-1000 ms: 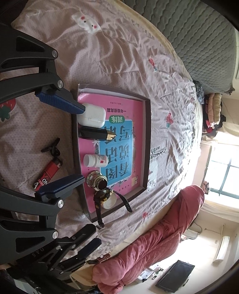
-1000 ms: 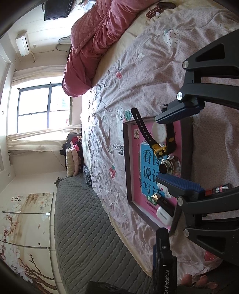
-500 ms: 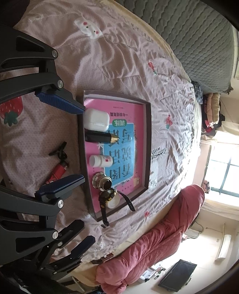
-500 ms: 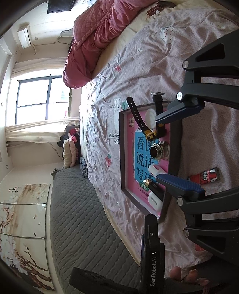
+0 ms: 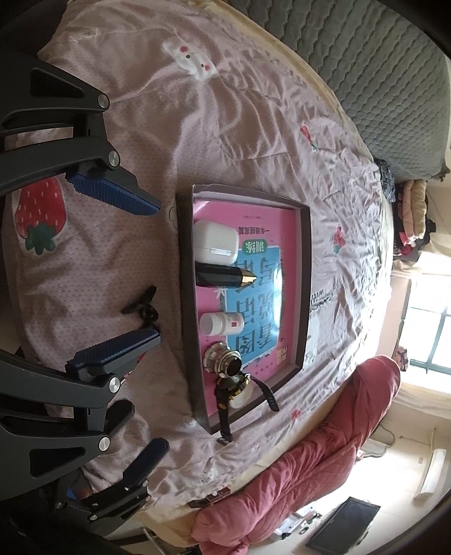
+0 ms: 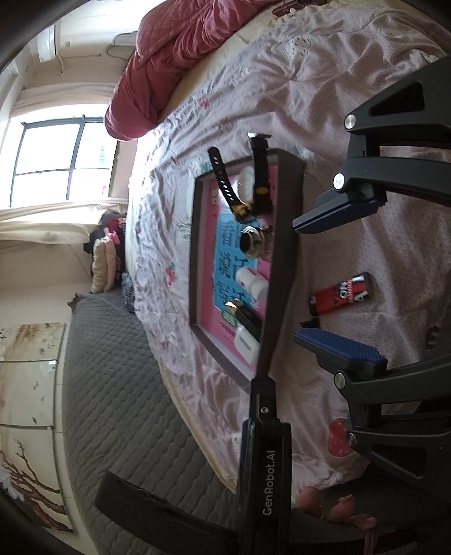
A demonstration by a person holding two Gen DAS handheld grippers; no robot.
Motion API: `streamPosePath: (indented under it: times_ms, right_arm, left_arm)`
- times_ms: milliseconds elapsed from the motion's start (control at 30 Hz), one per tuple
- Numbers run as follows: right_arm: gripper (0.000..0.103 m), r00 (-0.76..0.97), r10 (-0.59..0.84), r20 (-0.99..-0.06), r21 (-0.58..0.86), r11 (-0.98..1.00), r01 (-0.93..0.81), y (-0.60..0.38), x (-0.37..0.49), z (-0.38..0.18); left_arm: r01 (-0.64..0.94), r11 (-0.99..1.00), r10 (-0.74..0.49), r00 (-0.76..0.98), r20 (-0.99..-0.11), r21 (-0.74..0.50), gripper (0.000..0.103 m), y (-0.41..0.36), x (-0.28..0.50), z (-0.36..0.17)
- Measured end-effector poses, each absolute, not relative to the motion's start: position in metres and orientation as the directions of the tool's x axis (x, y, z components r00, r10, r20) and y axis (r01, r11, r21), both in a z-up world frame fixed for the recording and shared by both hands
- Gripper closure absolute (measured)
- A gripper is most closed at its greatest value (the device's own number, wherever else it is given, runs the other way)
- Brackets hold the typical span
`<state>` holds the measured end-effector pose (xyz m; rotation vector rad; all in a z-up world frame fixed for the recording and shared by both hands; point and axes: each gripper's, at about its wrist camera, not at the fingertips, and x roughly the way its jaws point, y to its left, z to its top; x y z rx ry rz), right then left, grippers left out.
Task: Organize rigid objects
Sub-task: 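Withdraw both open tools from the tray toward the red lighter and black clip, then close left tool on the small black clip while right tool closes on the red lighter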
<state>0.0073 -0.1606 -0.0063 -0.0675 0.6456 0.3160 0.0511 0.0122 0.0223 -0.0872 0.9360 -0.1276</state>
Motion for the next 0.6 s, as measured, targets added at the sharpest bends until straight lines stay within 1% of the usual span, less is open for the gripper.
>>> streamPosePath:
  times_ms: [133,600]
  right_arm:
    - [0.047,0.723,0.261,-0.64,0.034,0.949,-0.312,-0.159,0.01,-0.014]
    - [0.047,0.674,0.249,-0.695,0.024,0.946,-0.324,-0.156,0.016,-0.029]
  left_arm:
    - [0.077,0.989,-0.15,0.577,-0.803,-0.13,0.033,0.01,0.05,0.019]
    - [0.075,0.988,-0.153,0.517,-0.842,-0.133,0.033,0.0,0.055,-0.011]
